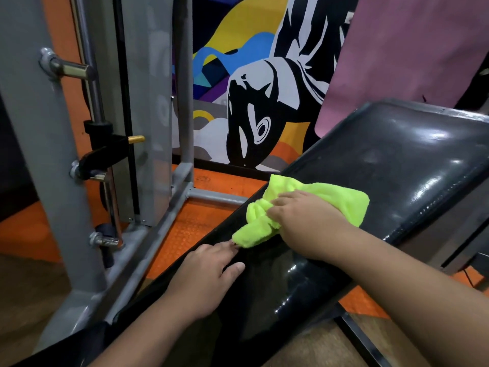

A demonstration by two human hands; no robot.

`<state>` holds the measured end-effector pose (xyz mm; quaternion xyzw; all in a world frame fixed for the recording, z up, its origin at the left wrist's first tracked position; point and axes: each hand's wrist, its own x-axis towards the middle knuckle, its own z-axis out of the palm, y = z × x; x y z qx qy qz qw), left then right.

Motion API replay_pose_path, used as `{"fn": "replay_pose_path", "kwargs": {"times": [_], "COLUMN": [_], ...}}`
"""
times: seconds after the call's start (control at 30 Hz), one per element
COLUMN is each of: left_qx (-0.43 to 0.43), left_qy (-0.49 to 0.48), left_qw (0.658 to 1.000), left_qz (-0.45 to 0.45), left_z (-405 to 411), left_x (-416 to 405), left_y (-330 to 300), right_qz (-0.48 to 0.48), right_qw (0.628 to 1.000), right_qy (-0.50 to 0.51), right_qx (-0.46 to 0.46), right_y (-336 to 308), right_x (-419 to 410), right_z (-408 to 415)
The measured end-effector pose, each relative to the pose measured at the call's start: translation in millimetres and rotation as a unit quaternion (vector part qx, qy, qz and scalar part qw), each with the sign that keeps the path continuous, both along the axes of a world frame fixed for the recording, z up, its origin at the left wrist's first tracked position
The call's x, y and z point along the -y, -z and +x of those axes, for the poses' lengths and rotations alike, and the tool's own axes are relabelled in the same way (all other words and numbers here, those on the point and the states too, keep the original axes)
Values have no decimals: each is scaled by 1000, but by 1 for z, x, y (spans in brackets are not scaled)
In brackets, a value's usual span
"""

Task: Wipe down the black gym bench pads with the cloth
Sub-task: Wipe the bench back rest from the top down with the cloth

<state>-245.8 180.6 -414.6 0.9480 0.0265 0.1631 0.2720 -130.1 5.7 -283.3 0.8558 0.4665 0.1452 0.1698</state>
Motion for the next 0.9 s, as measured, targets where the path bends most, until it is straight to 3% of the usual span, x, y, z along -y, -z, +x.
{"fn": "replay_pose_path", "kwargs": {"times": [0.9], "left_qx": [-28], "left_qy": [1], "left_qw": [1000], "left_qz": [1], "left_z": [-2], "left_x": [1], "left_y": [-3], "right_qz": [-7], "right_qw": [998], "right_qy": [42], "right_qx": [-41], "right_y": [-9], "right_x": [-24], "right_z": [22]}}
